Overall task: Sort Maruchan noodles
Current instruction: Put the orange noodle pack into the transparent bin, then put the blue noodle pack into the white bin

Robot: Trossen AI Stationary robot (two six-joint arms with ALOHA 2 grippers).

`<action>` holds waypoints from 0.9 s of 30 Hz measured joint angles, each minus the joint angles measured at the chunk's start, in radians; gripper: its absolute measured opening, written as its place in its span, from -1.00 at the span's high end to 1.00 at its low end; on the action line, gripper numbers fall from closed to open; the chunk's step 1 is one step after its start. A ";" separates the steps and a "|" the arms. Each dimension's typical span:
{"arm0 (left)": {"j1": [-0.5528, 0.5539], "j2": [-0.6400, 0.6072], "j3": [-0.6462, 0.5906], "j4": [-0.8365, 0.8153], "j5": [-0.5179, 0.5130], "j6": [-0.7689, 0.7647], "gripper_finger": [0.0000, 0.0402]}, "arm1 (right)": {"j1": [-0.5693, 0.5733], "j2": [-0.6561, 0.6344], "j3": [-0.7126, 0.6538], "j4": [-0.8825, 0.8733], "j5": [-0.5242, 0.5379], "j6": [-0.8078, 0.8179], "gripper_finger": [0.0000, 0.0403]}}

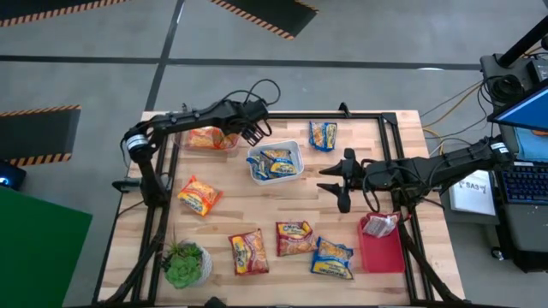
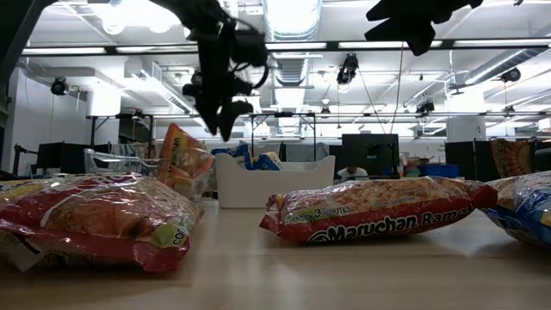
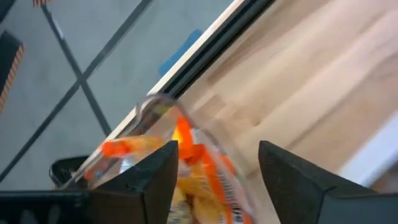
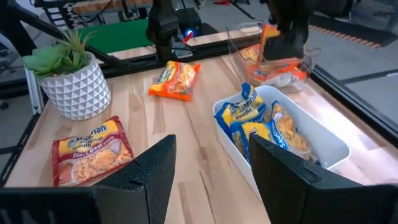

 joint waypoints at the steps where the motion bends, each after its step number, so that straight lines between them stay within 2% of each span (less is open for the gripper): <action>1: -0.016 -0.001 0.017 -0.010 0.000 0.004 -0.04 | 0.000 0.000 0.000 0.000 0.000 0.017 0.06; 7: -0.147 -0.027 0.083 -0.046 -0.002 0.053 -0.07 | 0.000 0.000 -0.001 -0.025 0.003 0.089 0.06; 17: -0.476 -0.161 0.055 -0.036 -0.003 0.067 -0.03 | -0.003 0.003 -0.013 -0.142 0.184 0.231 0.06; 22: -0.650 -0.243 -0.047 0.073 -0.012 0.103 -0.03 | -0.004 0.021 -0.022 -0.173 0.234 0.345 0.06; 27: -0.787 -0.360 -0.233 0.292 -0.027 0.135 -0.03 | -0.029 0.052 -0.022 -0.232 0.234 0.484 0.06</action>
